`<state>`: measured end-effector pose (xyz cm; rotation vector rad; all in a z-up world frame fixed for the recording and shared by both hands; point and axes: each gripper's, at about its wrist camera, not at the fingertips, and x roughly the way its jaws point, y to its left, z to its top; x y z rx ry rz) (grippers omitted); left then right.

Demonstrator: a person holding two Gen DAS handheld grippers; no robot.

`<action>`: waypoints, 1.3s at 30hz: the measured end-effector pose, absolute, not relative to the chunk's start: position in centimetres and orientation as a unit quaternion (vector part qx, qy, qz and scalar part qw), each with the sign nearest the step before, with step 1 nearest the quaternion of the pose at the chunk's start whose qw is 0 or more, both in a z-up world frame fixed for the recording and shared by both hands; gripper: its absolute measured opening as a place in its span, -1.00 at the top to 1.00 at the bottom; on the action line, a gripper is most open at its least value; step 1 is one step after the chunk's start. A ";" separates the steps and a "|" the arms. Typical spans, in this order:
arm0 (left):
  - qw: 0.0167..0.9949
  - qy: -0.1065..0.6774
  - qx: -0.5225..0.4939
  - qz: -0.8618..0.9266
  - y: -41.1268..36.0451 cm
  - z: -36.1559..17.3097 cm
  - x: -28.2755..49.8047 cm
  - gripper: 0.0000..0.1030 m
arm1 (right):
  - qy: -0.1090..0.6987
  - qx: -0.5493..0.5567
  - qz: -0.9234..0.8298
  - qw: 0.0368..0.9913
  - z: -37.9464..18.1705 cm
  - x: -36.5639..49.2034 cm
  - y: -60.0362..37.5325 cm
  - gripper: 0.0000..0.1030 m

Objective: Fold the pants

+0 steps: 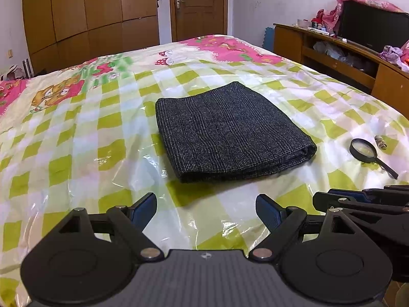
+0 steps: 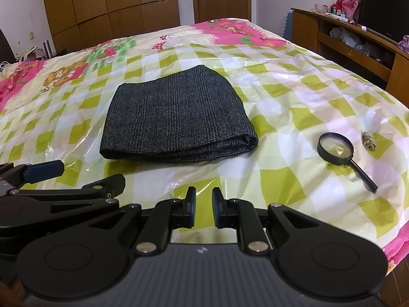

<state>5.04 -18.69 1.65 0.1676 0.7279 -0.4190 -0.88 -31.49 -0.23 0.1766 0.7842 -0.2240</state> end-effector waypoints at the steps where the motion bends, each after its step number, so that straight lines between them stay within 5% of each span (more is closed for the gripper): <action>1: 0.910 0.353 0.082 -0.203 -18.7 1.6 5.0 -0.85 | 0.381 0.086 -0.109 0.914 -0.3 -0.9 -31.5 0.70; 39: 0.909 0.349 0.107 -0.200 -19.8 1.5 3.8 -0.84 | 0.386 0.084 -0.116 0.911 -0.6 -1.9 -32.3 0.70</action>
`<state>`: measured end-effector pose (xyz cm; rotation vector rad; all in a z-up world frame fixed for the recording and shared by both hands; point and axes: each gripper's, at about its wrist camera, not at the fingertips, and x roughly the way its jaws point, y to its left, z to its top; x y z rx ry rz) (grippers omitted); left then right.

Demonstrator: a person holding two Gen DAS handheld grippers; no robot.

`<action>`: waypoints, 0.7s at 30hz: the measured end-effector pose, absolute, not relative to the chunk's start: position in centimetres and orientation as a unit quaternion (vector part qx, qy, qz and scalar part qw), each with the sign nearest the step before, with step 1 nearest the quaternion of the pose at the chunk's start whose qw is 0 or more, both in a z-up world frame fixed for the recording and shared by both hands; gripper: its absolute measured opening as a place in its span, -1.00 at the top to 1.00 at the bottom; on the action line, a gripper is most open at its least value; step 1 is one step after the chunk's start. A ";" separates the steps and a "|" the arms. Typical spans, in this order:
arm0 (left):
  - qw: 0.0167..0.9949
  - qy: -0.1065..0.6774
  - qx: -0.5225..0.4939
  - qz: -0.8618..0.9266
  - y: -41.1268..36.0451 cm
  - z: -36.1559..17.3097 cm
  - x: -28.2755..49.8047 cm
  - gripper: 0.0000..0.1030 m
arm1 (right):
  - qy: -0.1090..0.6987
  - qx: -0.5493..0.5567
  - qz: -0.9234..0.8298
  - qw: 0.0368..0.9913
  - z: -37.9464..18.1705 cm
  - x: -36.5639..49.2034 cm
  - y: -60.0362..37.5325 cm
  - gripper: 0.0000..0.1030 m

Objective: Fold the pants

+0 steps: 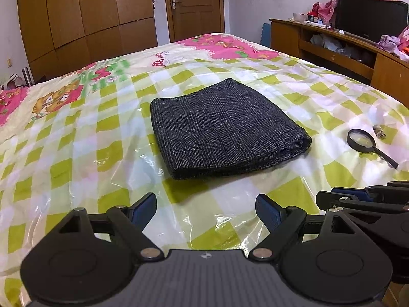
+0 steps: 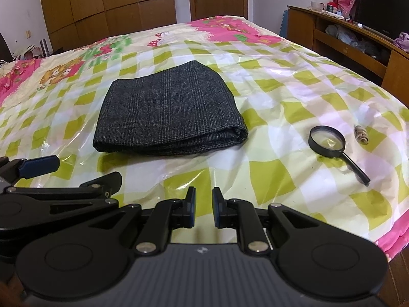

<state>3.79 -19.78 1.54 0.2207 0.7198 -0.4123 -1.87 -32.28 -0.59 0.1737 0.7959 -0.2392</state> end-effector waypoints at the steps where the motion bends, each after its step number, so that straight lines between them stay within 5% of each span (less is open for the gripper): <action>1: 0.909 0.349 0.107 -0.200 -19.8 1.5 3.8 -0.84 | 0.387 0.084 -0.117 0.911 -0.6 -1.9 -32.2 0.71; 21: 0.908 0.352 0.109 -0.200 -20.0 1.4 3.5 -0.84 | 0.390 0.084 -0.122 0.909 -0.8 -2.1 -32.1 0.71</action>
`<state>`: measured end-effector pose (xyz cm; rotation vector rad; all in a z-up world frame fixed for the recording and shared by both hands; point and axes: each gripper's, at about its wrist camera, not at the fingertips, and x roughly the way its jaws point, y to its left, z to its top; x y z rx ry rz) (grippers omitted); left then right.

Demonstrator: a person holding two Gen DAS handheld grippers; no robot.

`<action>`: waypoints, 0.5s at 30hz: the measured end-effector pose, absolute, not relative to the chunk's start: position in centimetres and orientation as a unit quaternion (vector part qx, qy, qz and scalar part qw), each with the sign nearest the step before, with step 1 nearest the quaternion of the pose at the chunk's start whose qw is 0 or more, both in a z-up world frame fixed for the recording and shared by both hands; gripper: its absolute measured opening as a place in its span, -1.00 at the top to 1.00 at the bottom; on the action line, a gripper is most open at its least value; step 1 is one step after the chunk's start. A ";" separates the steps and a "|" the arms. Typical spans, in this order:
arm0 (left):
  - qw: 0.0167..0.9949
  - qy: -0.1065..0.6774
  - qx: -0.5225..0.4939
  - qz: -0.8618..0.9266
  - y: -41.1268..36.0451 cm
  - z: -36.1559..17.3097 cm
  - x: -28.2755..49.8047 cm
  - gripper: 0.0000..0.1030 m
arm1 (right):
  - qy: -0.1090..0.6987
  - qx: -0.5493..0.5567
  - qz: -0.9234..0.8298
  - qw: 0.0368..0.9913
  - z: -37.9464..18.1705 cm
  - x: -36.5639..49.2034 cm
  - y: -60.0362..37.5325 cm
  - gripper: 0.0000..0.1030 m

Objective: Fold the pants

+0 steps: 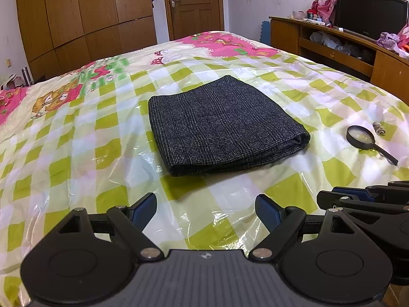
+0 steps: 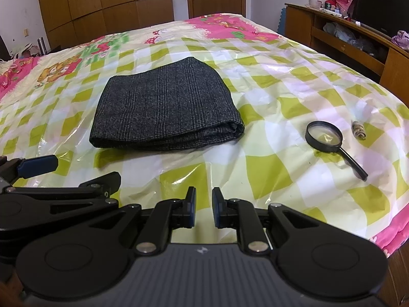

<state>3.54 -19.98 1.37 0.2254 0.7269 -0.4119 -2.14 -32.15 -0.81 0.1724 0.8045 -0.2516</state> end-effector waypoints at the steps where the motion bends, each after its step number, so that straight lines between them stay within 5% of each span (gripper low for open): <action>1: 0.908 0.352 0.109 -0.199 -20.0 1.4 3.5 -0.83 | 0.390 0.083 -0.122 0.909 -0.8 -2.1 -32.2 0.71; 15: 0.907 0.354 0.108 -0.200 -20.0 1.4 3.5 -0.83 | 0.389 0.085 -0.124 0.909 -0.8 -2.2 -32.2 0.71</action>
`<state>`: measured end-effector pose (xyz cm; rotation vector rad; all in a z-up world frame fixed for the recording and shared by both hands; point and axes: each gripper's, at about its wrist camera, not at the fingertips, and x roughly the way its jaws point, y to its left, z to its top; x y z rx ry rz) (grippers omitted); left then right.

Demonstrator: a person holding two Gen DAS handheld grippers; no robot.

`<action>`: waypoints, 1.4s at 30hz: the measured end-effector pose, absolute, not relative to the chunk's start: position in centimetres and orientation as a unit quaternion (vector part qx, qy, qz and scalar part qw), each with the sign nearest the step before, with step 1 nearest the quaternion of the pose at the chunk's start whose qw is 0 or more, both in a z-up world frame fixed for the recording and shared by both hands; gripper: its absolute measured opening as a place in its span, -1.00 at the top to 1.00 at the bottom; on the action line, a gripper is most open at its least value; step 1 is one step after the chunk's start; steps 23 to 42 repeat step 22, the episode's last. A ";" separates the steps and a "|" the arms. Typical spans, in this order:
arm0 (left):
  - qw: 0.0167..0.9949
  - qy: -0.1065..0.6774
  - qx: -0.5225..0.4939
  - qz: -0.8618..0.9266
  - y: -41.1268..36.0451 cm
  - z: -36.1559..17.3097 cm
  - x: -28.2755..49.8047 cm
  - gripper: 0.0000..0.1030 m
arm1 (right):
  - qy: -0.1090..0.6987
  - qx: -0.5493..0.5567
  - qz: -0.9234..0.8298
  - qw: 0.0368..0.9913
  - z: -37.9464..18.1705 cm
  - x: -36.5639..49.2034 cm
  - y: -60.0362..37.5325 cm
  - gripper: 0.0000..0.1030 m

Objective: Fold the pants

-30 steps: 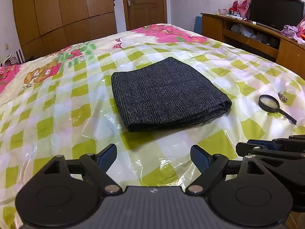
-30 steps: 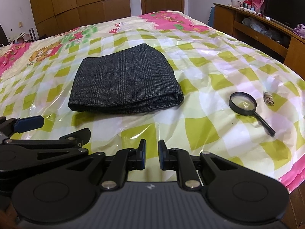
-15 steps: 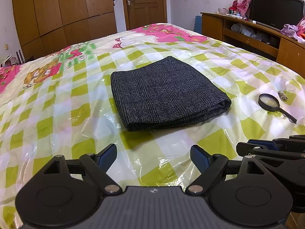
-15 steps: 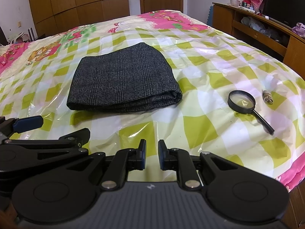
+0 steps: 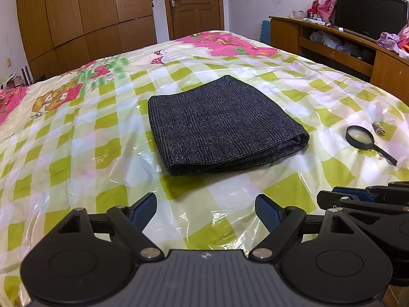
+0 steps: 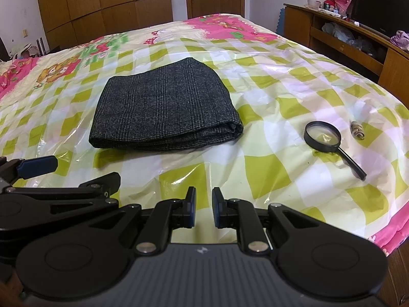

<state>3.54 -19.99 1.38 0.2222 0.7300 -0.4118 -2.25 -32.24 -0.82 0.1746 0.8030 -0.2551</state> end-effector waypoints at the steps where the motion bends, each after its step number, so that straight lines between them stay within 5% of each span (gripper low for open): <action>1: 0.908 0.353 0.108 -0.199 -20.0 1.4 3.5 -0.83 | 0.389 0.085 -0.124 0.909 -0.8 -2.3 -32.3 0.71; 42: 0.907 0.355 0.112 -0.196 -20.1 1.8 3.4 -0.80 | 0.389 0.084 -0.124 0.909 -0.7 -2.4 -32.3 0.71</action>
